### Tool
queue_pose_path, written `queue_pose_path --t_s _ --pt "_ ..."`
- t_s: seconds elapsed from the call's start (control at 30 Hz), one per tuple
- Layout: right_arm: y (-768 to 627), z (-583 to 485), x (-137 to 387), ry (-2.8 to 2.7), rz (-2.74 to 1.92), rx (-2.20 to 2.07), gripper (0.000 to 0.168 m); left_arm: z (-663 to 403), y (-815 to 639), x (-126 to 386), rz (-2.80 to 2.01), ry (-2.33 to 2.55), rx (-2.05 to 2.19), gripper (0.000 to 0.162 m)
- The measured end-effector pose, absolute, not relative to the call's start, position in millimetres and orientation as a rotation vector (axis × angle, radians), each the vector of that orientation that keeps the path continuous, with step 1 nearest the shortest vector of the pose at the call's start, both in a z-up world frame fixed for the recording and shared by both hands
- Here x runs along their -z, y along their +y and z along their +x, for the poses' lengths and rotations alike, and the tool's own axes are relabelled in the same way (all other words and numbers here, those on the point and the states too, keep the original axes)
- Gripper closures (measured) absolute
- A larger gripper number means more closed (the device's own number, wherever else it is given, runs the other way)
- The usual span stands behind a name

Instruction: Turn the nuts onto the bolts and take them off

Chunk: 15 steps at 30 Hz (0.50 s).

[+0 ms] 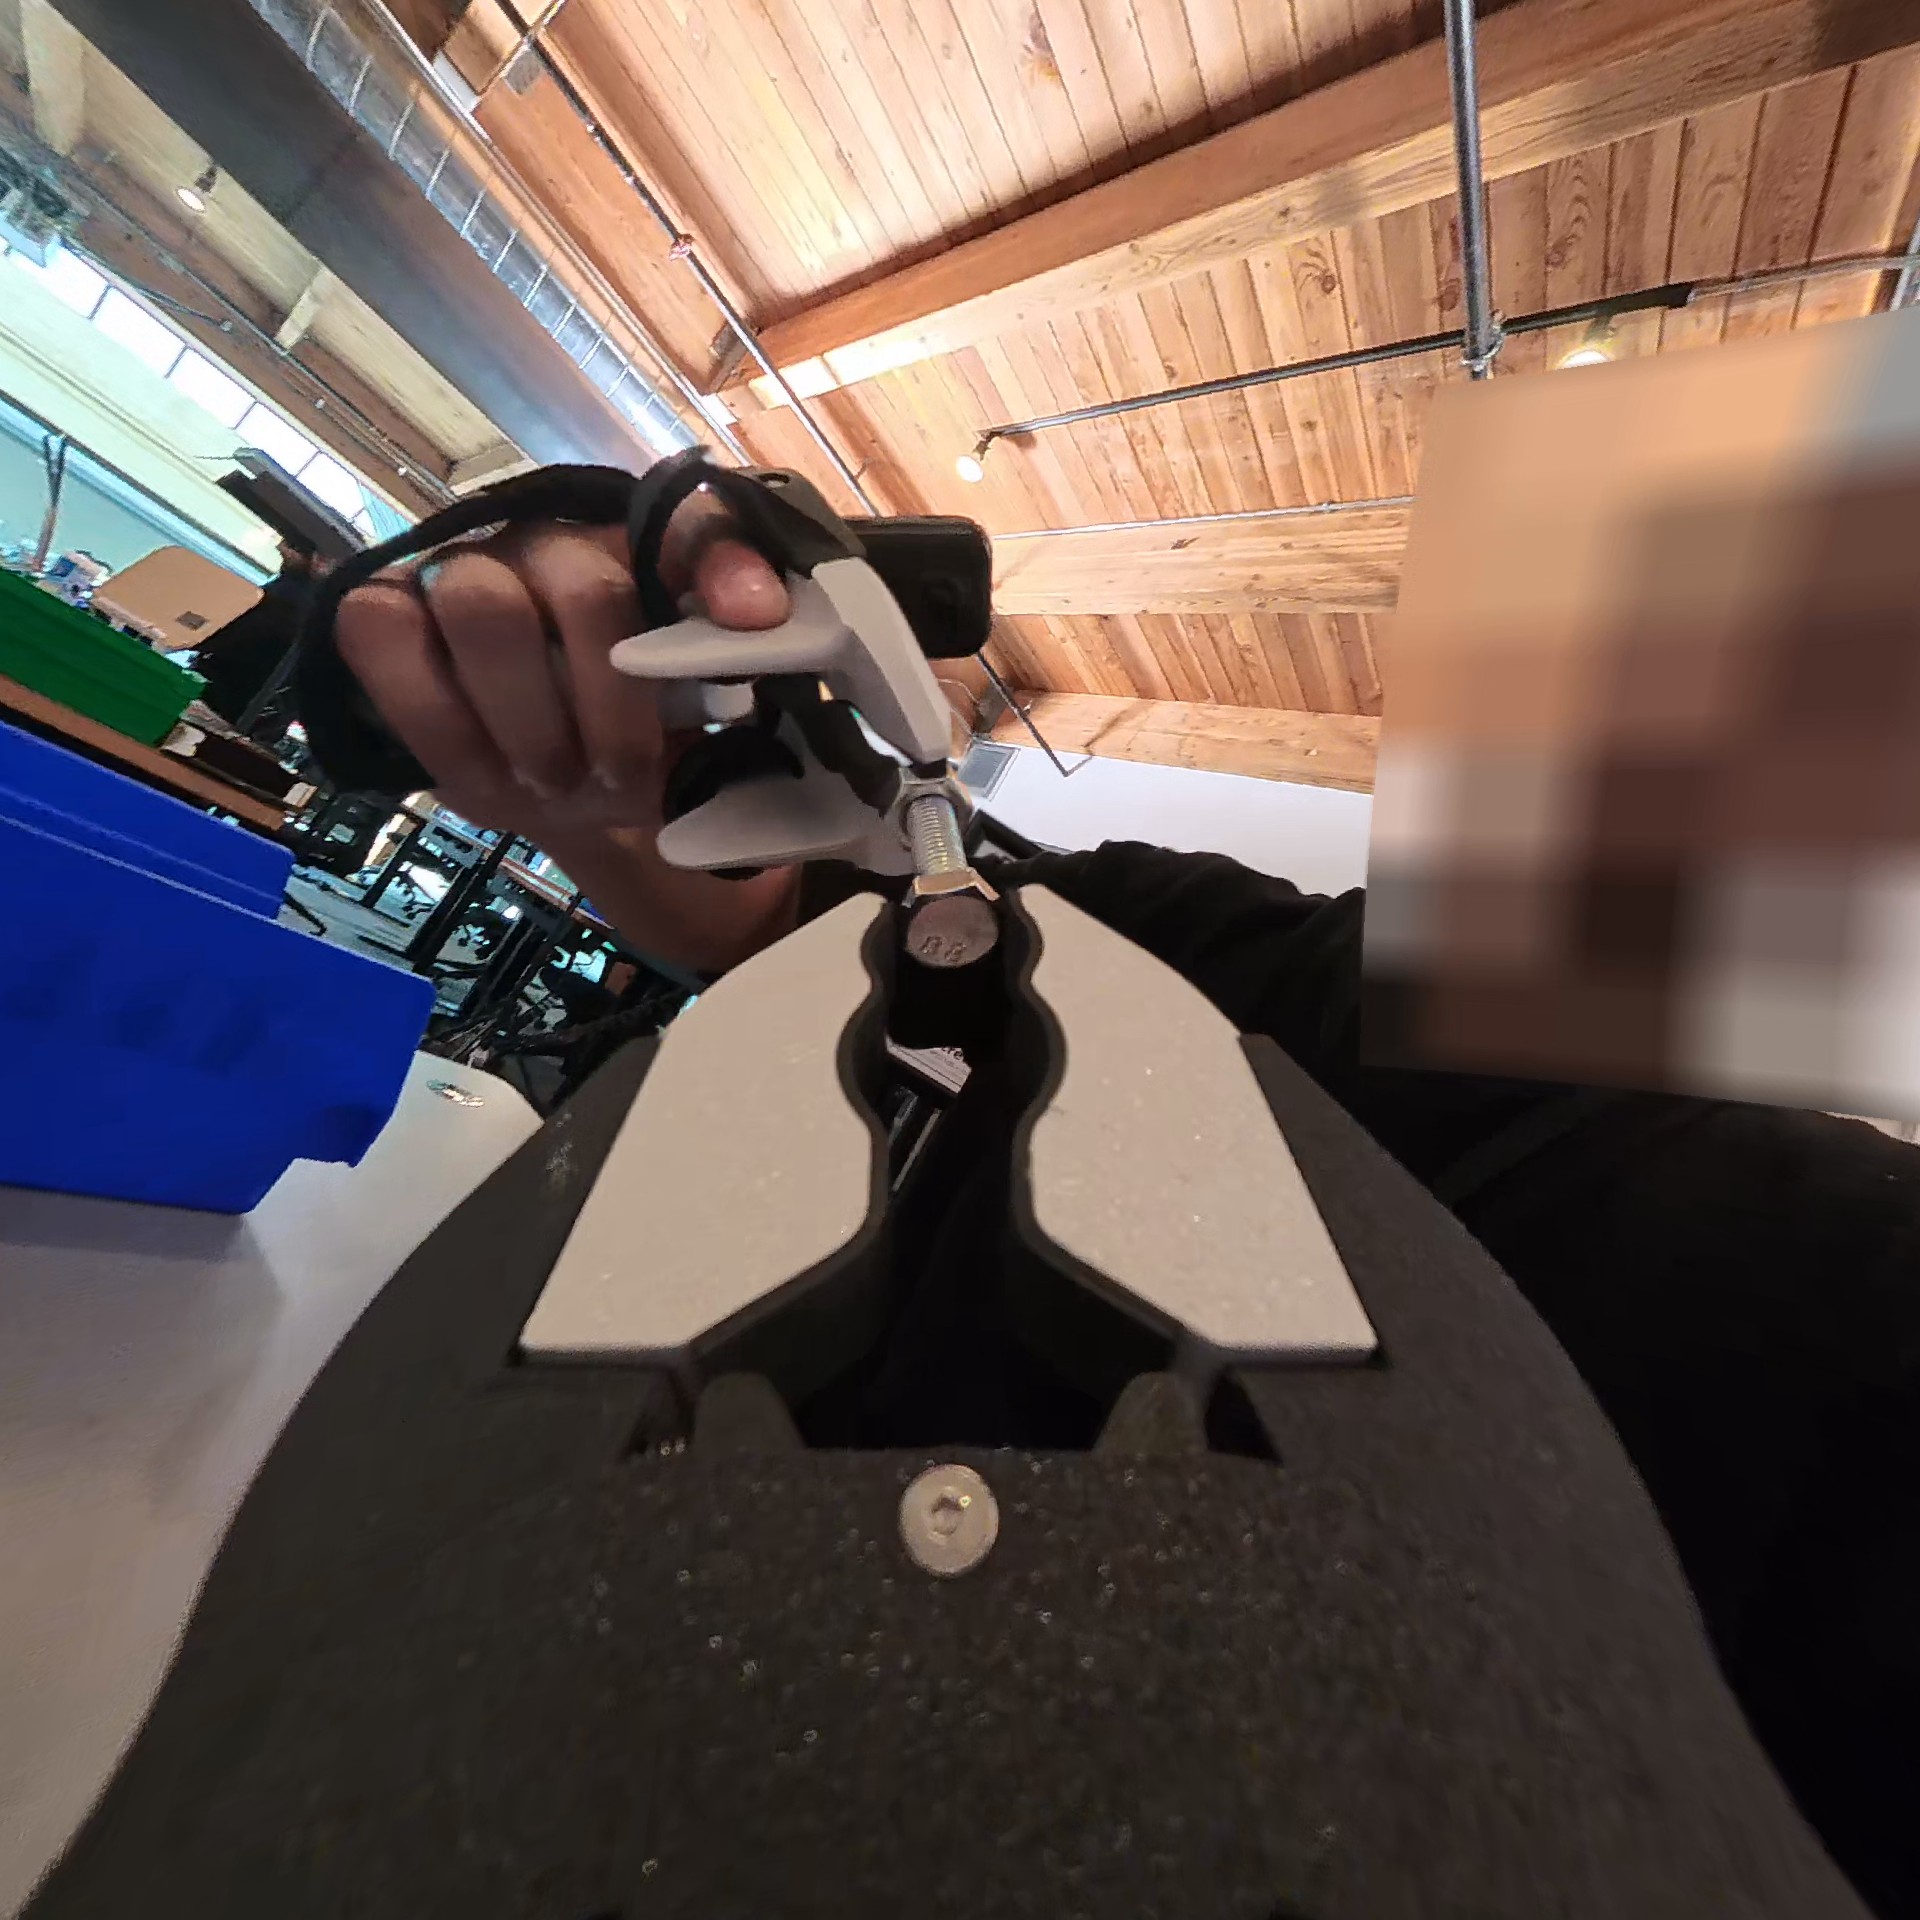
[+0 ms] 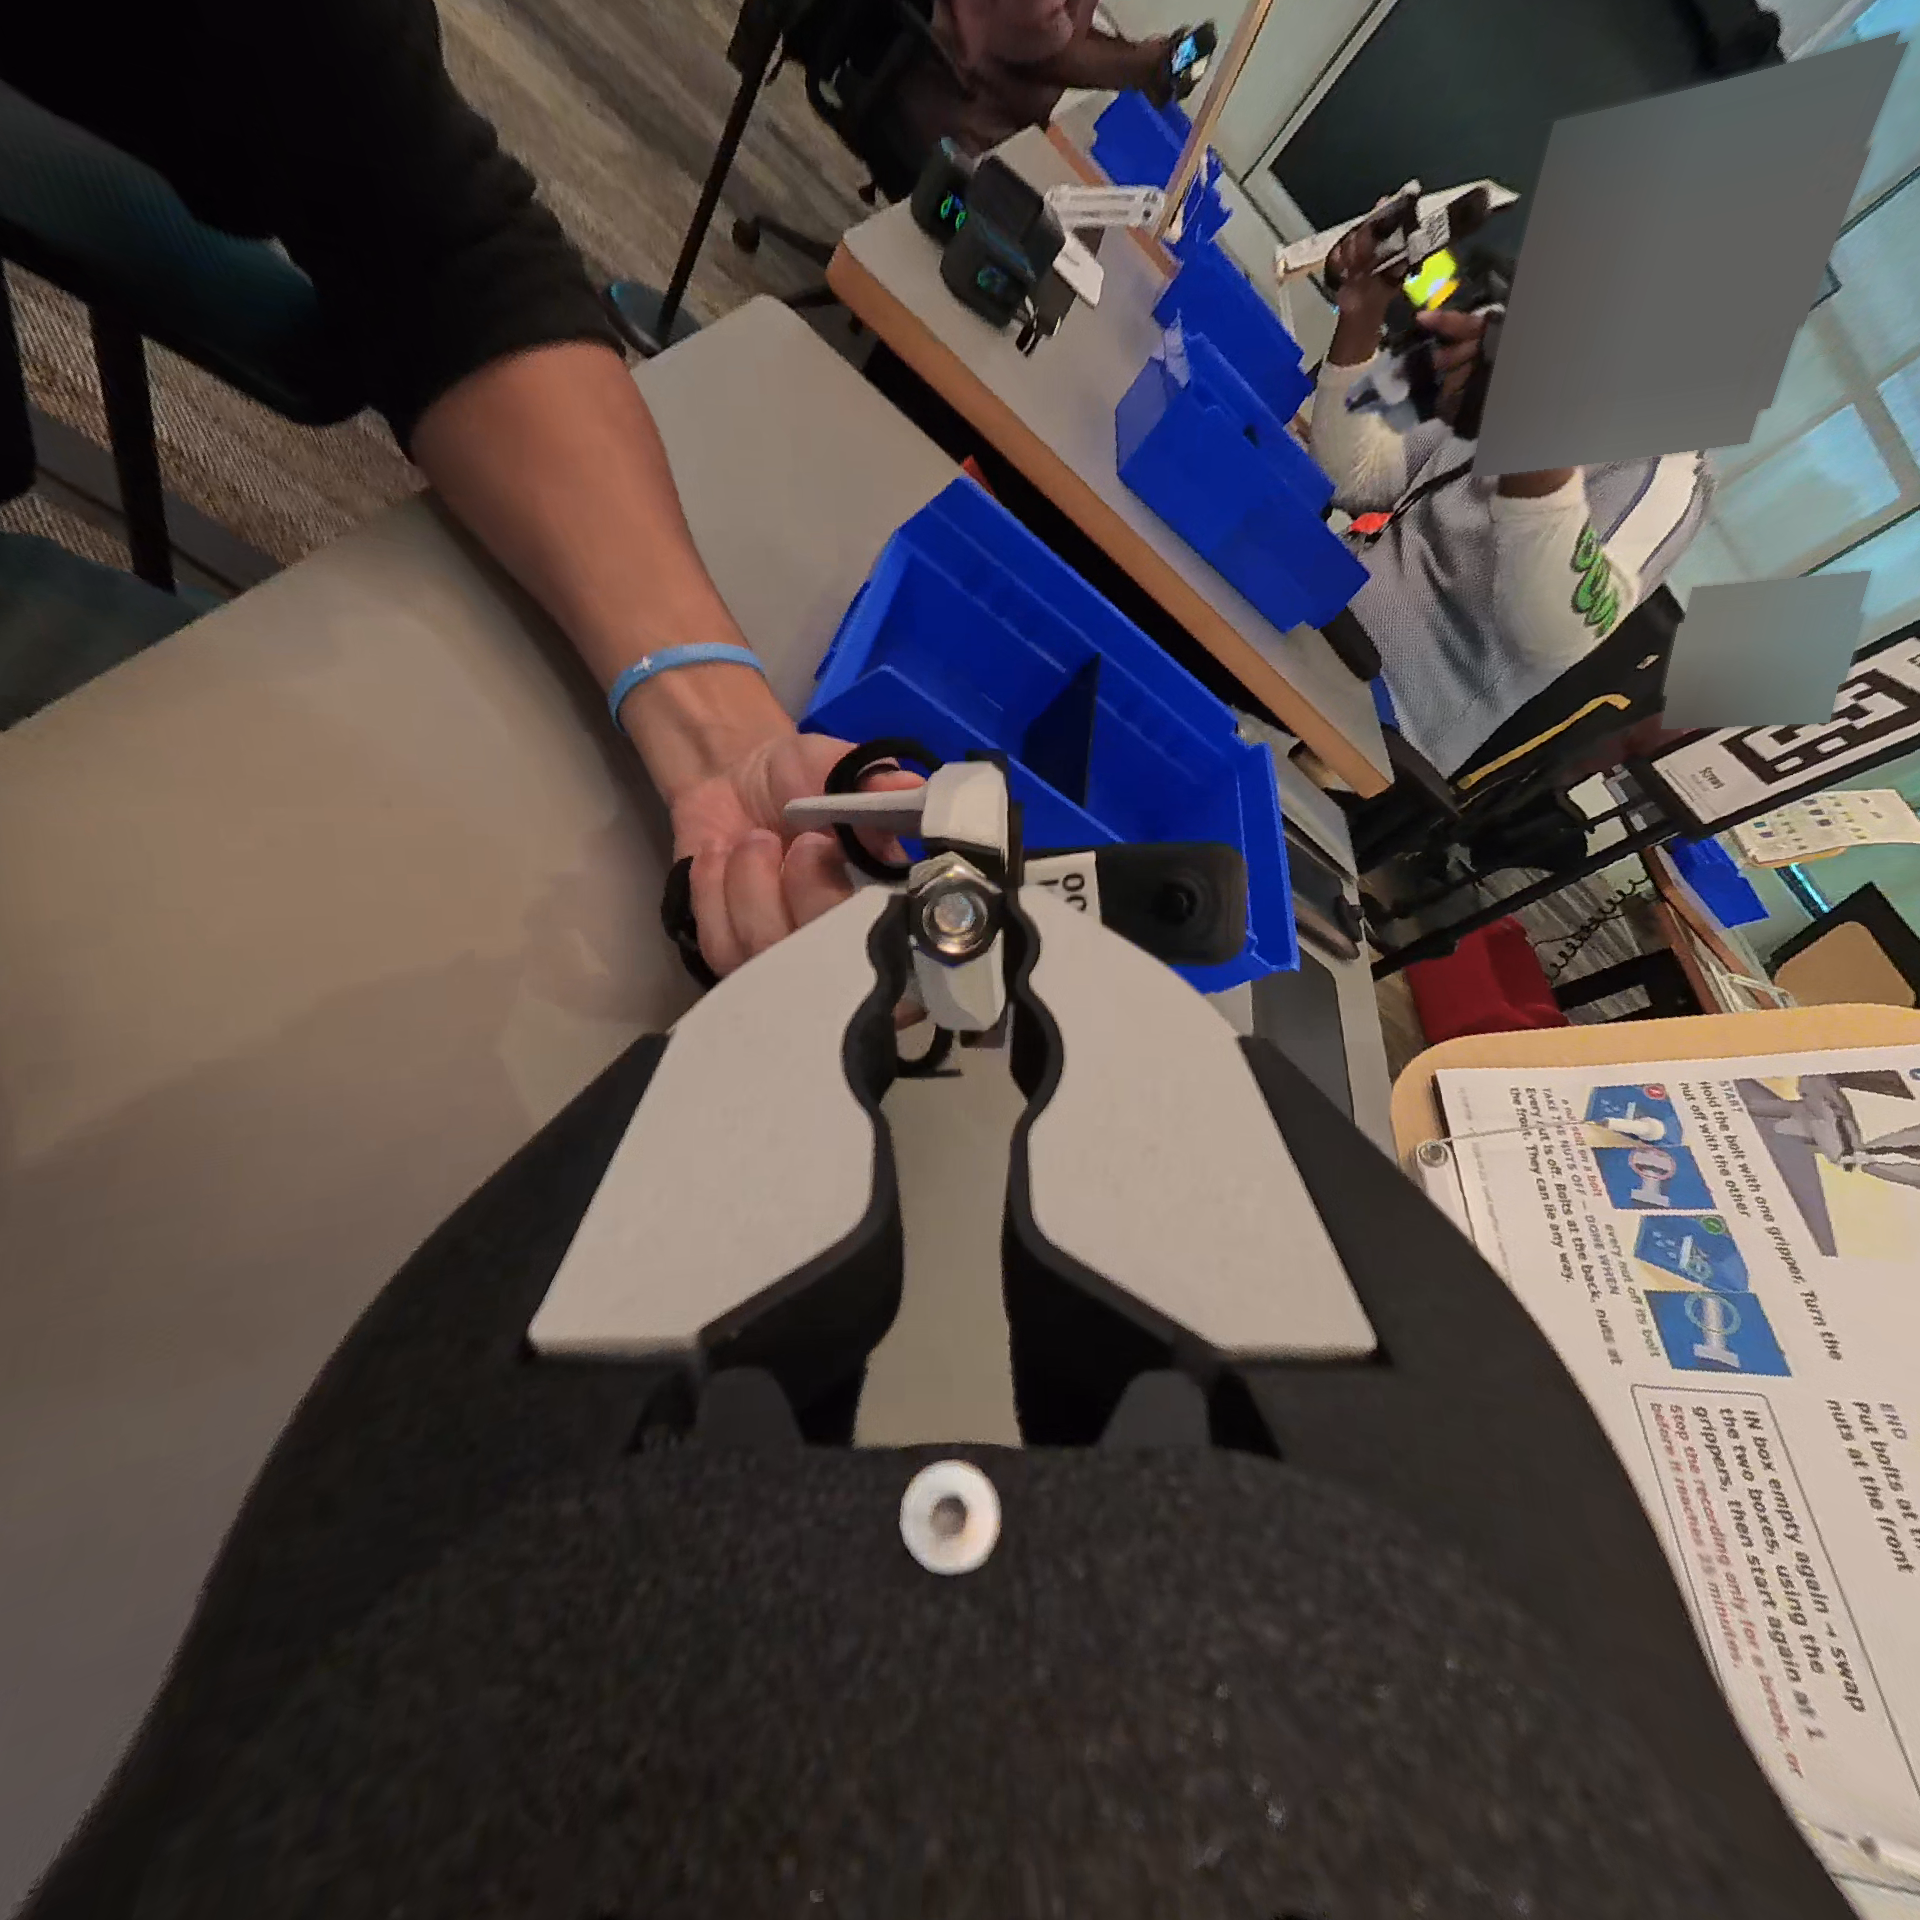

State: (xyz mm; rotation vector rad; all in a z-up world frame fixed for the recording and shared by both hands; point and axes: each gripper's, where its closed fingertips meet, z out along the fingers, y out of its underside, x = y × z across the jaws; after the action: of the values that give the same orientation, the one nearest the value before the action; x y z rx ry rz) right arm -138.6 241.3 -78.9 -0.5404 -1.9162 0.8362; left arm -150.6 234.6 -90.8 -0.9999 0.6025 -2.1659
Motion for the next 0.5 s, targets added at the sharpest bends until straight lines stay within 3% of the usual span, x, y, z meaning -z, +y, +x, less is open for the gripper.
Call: queue_pose_path --t_s 0.4,0.5 --pt "237.0 -137.5 85.3 -1.96 -0.273 -0.478 0.151 -149.7 231.5 97.1 -1.019 0.621 2.247 0.144" --pt "242.2 -137.6 84.2 -1.958 -0.384 -0.541 0.151 -146.9 230.8 98.5 -1.027 0.629 2.238 0.144"
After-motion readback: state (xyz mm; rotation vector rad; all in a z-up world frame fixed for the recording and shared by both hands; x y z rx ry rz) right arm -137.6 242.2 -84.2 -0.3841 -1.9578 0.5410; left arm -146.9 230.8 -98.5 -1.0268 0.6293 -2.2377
